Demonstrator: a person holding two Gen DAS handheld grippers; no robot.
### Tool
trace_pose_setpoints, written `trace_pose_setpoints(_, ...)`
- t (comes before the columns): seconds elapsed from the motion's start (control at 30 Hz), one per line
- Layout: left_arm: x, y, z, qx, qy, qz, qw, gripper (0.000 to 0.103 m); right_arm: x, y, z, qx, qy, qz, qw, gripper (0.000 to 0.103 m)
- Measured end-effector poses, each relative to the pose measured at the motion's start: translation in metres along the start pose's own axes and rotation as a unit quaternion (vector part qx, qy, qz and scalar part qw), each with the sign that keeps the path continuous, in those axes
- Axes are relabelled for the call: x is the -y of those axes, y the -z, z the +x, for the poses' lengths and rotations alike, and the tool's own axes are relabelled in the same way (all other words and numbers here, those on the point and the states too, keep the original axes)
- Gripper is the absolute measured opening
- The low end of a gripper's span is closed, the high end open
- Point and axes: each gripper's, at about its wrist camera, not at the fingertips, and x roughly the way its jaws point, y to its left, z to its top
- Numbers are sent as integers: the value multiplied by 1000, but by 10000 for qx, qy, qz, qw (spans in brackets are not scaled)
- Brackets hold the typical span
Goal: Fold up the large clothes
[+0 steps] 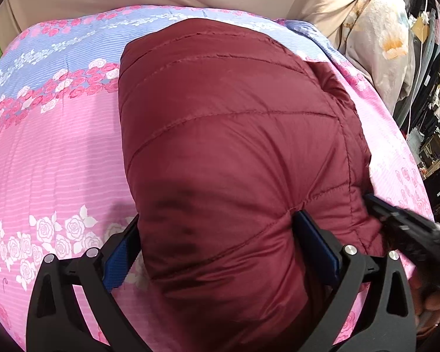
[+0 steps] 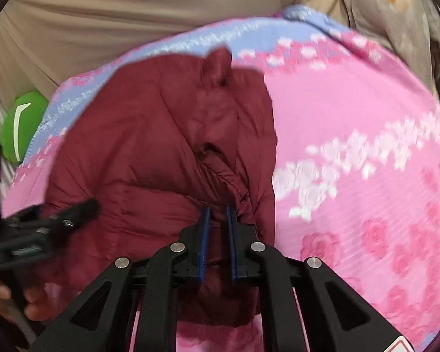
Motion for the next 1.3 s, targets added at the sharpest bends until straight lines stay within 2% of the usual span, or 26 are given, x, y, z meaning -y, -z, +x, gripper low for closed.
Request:
trace_pose_setpoints(0.13, 0, -1, -1, -23, -19, -14, 10000, 97, -3, 1, 6, 17, 152, -161, 9998, 8)
trace_pose_setpoints(0.2, -8, -5, -9, -21, 97, -162, 9998, 96, 1, -1, -6, 111, -8, -21, 9999, 13)
trace_pose_setpoints(0.23, -14, -7, -15, 60, 123, -271, 9995, 96, 7, -2, -15, 254, -175, 150, 9994, 22)
trace_pose_setpoints(0.27, -22, -10, -23, 198, 217, -452, 9985, 96, 10, -2, -21, 357, -264, 264, 9987, 45)
trace_pose_setpoints(0.33, -35, -16, -29, 291, 510, -678, 9960, 98, 20, -5, -32, 661, -253, 567, 9959, 75)
trace_pose_setpoints(0.37, -40, -18, -29, 282, 634, -744, 9948, 98, 25, -6, -33, 707, -248, 637, 9952, 75)
trace_pose_setpoints(0.47, -52, -27, -15, 98, 821, -955, 9920, 98, 30, -9, -18, 341, -384, 722, 9961, 77)
trace_pose_setpoints(0.57, -53, -29, 4, -126, 972, -963, 9905, 98, 37, -11, 7, -116, -684, 905, 9935, 77)
trace_pose_setpoints(0.63, -53, -28, 12, -236, 1120, -1008, 9883, 98, 41, -12, 19, -259, -948, 1092, 9892, 78)
trace_pose_setpoints(0.73, -50, -30, 14, -251, 1106, -961, 9889, 98, 47, -14, 30, -409, -1335, 1258, 9822, 81)
trace_pose_setpoints(0.8, -46, -30, 17, -262, 1057, -898, 9900, 98, 47, -18, 34, -392, -1430, 1242, 9811, 82)
trace_pose_setpoints(1.1, -29, -45, 29, -285, 743, -518, 9955, 98, 32, -38, 49, -384, -1464, 1024, 9832, 84)
trace_pose_setpoints(1.2, -25, -48, 30, -262, 657, -300, 9970, 98, 31, -41, 52, -384, -1482, 977, 9834, 78)
trace_pose_setpoints(1.27, -22, -51, 31, -217, 597, -174, 9978, 95, 30, -41, 53, -419, -1614, 989, 9810, 60)
trace_pose_setpoints(1.3, -19, -53, 29, -168, 545, -54, 9984, 87, 29, -39, 51, -413, -1653, 1029, 9800, 56)
